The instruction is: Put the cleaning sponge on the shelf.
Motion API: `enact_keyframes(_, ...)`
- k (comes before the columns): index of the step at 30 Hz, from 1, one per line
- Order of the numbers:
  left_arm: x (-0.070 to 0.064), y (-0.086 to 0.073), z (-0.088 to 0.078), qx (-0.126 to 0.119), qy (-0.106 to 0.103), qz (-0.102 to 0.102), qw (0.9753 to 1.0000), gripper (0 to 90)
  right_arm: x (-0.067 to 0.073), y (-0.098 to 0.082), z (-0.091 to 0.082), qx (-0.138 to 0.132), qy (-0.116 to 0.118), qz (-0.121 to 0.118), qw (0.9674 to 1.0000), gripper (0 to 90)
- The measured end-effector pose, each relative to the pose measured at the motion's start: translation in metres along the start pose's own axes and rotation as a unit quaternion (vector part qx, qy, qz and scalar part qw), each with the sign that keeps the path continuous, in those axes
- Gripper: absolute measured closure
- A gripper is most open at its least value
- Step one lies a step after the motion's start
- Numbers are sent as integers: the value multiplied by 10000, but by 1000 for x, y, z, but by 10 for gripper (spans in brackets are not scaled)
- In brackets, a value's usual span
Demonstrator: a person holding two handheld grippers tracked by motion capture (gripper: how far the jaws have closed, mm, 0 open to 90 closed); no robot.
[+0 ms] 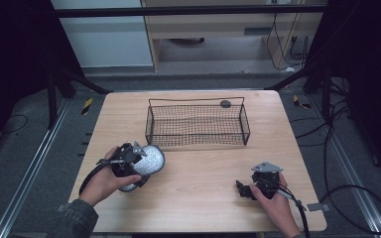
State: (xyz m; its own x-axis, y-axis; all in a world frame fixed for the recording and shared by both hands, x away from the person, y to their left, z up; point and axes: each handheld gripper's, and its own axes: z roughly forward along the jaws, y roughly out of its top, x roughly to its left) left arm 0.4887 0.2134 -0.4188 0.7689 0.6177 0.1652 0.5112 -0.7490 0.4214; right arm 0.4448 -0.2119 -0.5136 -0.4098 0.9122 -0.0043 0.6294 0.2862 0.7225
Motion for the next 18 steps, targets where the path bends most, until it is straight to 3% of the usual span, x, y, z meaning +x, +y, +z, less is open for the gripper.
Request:
enact_keyframes(8,-1,16,-17,-137,246,177,9994,37,0,0,0,0,1,-3,10000,4)
enact_keyframes(12,3,37,-28,-257,389,305,9984,38,0,0,0,-2,0,-3,10000,4)
enact_keyframes(18,7,60,-34,-354,441,455,9974,37,0,0,0,-4,-1,-7,10000,4)
